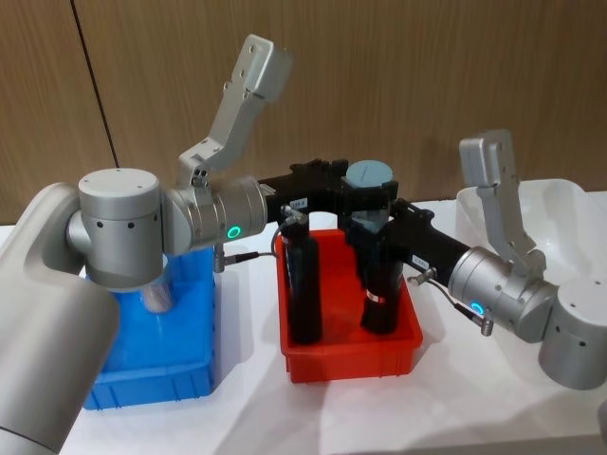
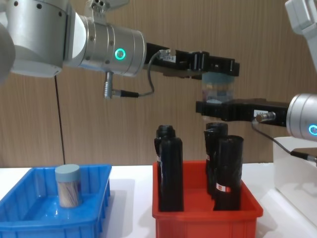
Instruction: Pick the cotton swabs from the blue box and place them into the white box.
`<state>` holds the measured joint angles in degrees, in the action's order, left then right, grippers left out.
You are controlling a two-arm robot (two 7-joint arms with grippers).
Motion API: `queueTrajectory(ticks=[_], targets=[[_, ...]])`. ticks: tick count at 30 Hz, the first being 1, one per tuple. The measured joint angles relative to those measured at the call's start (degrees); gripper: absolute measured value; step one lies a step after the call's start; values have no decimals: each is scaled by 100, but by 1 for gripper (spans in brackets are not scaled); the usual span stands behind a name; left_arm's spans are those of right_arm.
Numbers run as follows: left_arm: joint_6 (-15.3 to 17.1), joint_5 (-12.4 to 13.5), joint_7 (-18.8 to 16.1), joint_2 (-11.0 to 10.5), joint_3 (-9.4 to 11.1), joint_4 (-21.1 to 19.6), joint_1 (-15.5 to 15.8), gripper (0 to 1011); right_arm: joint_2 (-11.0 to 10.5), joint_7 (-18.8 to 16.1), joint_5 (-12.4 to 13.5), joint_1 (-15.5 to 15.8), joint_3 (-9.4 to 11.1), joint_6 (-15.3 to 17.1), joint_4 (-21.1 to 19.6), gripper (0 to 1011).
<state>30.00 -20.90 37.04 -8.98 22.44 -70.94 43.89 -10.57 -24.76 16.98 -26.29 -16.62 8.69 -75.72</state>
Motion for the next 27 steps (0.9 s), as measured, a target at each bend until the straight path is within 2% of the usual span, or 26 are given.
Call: queueTrajectory(ticks=[18,27], targets=[[0,4,0,0,0,0,0,1004,-71,182,28,50,44,-15,-28,661],[0,4,0,0,0,0,0,1004,-216,454,27,111,197,-45,-11,661]])
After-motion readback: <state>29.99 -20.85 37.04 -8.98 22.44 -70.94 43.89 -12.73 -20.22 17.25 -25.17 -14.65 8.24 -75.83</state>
